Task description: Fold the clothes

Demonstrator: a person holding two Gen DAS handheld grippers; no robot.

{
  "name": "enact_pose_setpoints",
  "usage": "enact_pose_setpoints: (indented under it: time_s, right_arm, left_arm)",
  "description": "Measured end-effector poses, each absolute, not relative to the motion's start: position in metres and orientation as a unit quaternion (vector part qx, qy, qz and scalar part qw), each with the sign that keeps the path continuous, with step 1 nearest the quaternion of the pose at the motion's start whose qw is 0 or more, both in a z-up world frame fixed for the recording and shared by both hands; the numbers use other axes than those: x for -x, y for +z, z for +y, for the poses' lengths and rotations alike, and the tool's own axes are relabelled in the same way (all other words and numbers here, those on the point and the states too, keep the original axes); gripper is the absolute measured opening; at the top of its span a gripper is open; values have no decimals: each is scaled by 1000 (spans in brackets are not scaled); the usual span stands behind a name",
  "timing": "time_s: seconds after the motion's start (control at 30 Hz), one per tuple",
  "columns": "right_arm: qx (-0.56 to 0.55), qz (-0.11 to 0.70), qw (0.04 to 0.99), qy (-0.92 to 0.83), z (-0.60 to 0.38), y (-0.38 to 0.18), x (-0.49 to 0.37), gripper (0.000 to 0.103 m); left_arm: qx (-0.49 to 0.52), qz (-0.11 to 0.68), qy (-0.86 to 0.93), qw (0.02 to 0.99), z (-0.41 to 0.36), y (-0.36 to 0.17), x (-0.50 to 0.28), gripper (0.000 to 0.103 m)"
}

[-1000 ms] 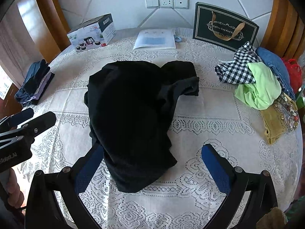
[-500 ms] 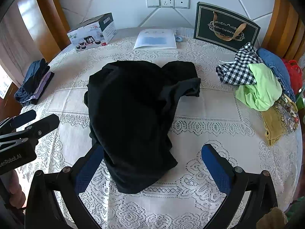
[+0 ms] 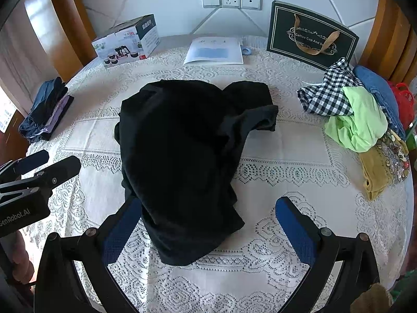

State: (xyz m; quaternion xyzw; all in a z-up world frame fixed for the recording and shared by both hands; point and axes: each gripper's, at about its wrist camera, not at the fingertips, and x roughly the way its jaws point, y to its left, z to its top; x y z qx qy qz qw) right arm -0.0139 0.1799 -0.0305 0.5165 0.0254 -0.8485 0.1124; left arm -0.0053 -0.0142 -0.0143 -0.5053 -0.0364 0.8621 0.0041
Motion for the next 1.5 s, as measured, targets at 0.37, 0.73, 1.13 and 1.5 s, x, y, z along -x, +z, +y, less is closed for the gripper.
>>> enact_pose_setpoints:
  time_s: [0.37, 0.73, 1.13, 1.5]
  right_arm:
    - [-522, 31, 115, -845, 177, -35, 18, 103]
    - [-540, 13, 114, -834, 184, -50, 32, 103]
    - [-607, 8, 163, -778, 170, -99, 46, 103]
    - [-602, -10, 137, -787, 202, -101, 59, 5]
  left_arm:
    - [515, -39, 856, -3, -19, -22, 9, 91]
    - [532, -43, 846, -13, -30, -42, 20, 91]
    - [571, -55, 819, -3, -46, -101, 55, 91]
    - [602, -26, 797, 44, -19, -127, 66, 19]
